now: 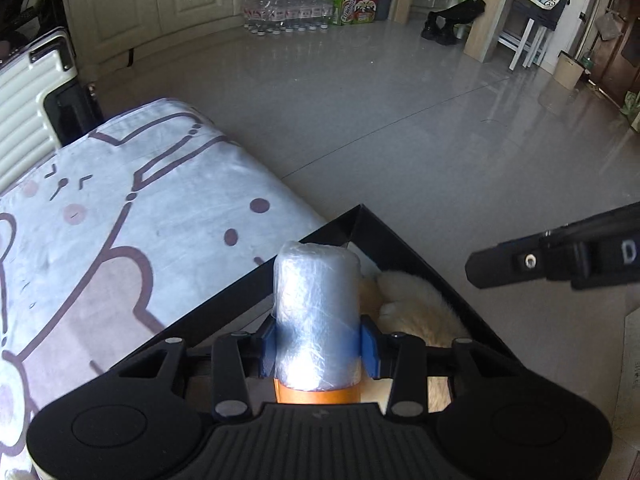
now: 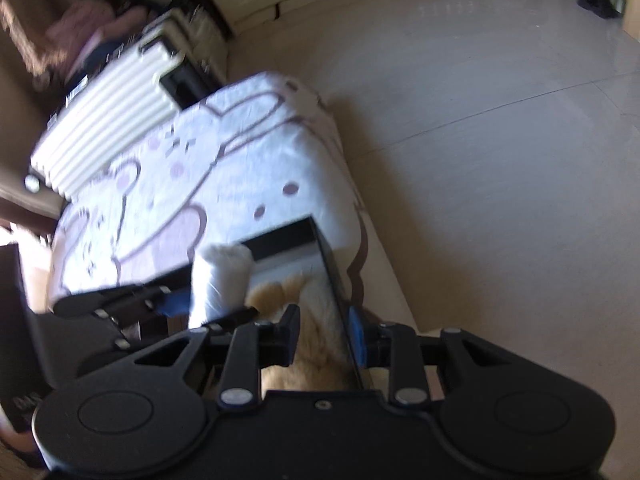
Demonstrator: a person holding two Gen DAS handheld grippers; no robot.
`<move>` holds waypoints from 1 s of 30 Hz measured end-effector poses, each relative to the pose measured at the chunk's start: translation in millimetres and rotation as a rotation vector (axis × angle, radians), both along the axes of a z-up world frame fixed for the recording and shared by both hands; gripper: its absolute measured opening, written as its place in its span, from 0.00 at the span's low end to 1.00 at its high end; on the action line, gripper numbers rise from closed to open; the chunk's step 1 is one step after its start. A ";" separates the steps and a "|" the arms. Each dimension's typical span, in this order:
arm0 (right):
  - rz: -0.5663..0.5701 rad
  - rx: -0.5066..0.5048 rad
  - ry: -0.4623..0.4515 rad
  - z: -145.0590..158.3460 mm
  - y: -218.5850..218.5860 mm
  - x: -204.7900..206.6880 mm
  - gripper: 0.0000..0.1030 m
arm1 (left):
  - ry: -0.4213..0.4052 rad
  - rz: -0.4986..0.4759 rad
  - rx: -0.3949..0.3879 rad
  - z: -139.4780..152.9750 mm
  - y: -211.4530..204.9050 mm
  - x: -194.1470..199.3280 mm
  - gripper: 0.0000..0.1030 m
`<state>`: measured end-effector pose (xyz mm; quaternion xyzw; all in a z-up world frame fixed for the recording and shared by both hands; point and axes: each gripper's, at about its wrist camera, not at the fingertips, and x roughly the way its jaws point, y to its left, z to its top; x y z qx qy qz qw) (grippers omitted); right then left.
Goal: Organize objects
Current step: 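Lay the plastic roll in the black box with the left gripper and release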
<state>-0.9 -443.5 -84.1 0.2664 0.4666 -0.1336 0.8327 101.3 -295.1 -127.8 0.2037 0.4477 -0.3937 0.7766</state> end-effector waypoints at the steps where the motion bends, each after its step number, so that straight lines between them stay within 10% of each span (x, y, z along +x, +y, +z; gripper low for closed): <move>1: -0.016 0.004 -0.020 0.7 -3.4 0.5 0.28 | 0.000 -0.005 -0.004 -1.4 -2.7 1.5 0.41; 18: -0.005 0.160 -0.156 -7.9 -0.2 43.3 0.20 | 0.033 -0.096 -0.084 -19.2 -14.7 10.9 0.42; 30: -0.026 0.117 0.025 -46.7 10.4 61.1 0.17 | 0.034 -0.078 -0.070 -4.6 13.8 15.0 0.80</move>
